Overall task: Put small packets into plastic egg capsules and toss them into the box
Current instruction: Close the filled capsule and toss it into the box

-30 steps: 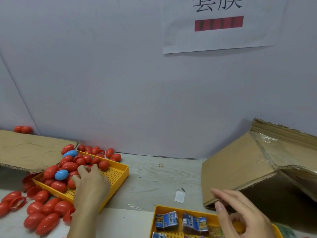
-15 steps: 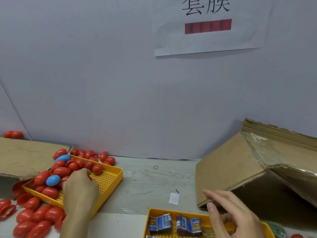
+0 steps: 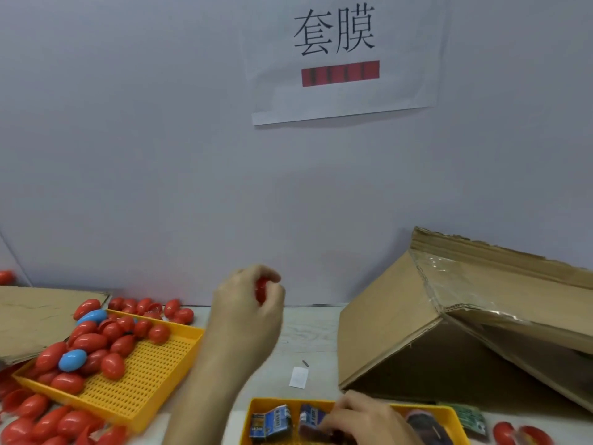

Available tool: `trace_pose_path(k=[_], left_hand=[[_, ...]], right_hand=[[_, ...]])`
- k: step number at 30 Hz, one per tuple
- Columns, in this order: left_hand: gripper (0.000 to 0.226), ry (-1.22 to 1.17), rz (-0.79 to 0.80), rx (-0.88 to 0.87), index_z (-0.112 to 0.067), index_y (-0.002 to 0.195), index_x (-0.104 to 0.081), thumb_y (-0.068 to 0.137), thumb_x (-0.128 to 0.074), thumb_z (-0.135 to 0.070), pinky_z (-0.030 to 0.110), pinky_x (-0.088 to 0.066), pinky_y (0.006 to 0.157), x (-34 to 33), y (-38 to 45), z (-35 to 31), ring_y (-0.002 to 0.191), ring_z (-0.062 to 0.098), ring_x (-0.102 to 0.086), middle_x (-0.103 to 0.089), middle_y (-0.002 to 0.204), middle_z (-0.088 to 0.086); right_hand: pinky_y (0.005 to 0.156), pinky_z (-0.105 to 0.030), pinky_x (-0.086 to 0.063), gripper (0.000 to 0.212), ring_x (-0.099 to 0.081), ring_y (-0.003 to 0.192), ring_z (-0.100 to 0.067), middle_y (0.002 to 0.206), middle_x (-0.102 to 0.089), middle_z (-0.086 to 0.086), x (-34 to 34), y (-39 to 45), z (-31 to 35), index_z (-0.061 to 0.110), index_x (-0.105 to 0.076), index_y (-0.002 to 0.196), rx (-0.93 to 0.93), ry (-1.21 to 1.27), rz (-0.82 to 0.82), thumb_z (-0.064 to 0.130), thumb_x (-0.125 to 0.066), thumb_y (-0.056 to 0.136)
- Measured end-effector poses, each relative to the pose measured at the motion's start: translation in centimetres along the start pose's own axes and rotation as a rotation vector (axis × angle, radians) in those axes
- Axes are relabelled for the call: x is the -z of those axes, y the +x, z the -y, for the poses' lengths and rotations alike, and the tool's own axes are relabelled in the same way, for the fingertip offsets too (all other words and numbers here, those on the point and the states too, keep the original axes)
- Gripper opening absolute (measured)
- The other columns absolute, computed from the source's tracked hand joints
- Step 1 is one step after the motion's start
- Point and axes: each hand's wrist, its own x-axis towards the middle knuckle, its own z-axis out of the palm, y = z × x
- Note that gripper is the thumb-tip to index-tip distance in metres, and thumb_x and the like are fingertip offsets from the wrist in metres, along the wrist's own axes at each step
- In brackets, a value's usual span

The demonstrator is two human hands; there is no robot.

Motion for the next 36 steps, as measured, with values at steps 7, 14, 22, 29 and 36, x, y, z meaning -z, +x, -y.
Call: trace_pose_path(k=[7,14,22,29,36], left_hand=[[0.024,-0.341,0.202,0.284,-0.031,0.095,-0.064,0.101,-0.042,-0.023,0.017,-0.048,0.054,-4.6,-3.1,-2.0,0.062,0.001,-0.063,-0.064,0.09,-0.007],[0.016,-0.524,0.117,0.488,-0.026,0.104,-0.064,0.092,-0.066,-0.016,0.017,-0.051,0.052,-4.6,-5.6,3.6,0.06,0.009,-0.069,-0.069,0.089,0.006],[0.044,-0.524,0.051,0.392,-0.015,0.07,-0.055,0.09,-0.053,-0.054,0.026,-0.034,0.052,-5.0,-4.5,4.7,0.051,0.009,-0.041,-0.05,0.057,-0.004],[0.014,-0.636,0.064,0.456,-0.014,0.089,-0.059,0.09,-0.065,-0.027,0.022,-0.044,0.048,-5.4,-4.6,5.5,0.052,0.012,-0.05,-0.056,0.059,-0.001],[0.027,-0.795,0.081,0.464,-0.01,0.085,-0.061,0.093,-0.063,-0.036,0.02,-0.034,0.041,-5.4,-4.4,5.4,0.045,0.008,-0.039,-0.045,0.056,-0.005]], right_hand=[[0.112,-0.02,-0.027,0.031,-0.04,0.122,-0.001,0.131,-0.042,0.014,-0.5,-0.3,-0.3,0.034,-0.053,0.127,-0.065,-0.065,-0.164,0.038,-0.051,0.096],[0.099,-0.012,-0.036,0.025,-0.046,0.109,0.006,0.116,-0.052,0.024,-1.4,-0.7,-0.8,0.043,-0.055,0.118,-0.114,-0.078,-0.393,0.039,-0.049,0.095],[0.084,-0.002,-0.028,0.023,-0.04,0.102,0.017,0.093,-0.046,0.036,-1.5,-0.9,-0.8,0.045,-0.06,0.11,0.009,-0.085,-0.231,0.049,-0.053,0.089],[0.103,-0.021,-0.029,0.032,-0.037,0.11,0.005,0.111,-0.043,0.027,-1.7,-0.6,-0.1,0.045,-0.06,0.12,0.0,-0.123,-0.066,0.053,-0.055,0.089],[0.096,-0.014,-0.031,0.023,-0.038,0.103,0.01,0.104,-0.046,0.027,-2.1,-0.6,-0.4,0.043,-0.066,0.11,0.02,-0.12,-0.094,0.049,-0.054,0.092]])
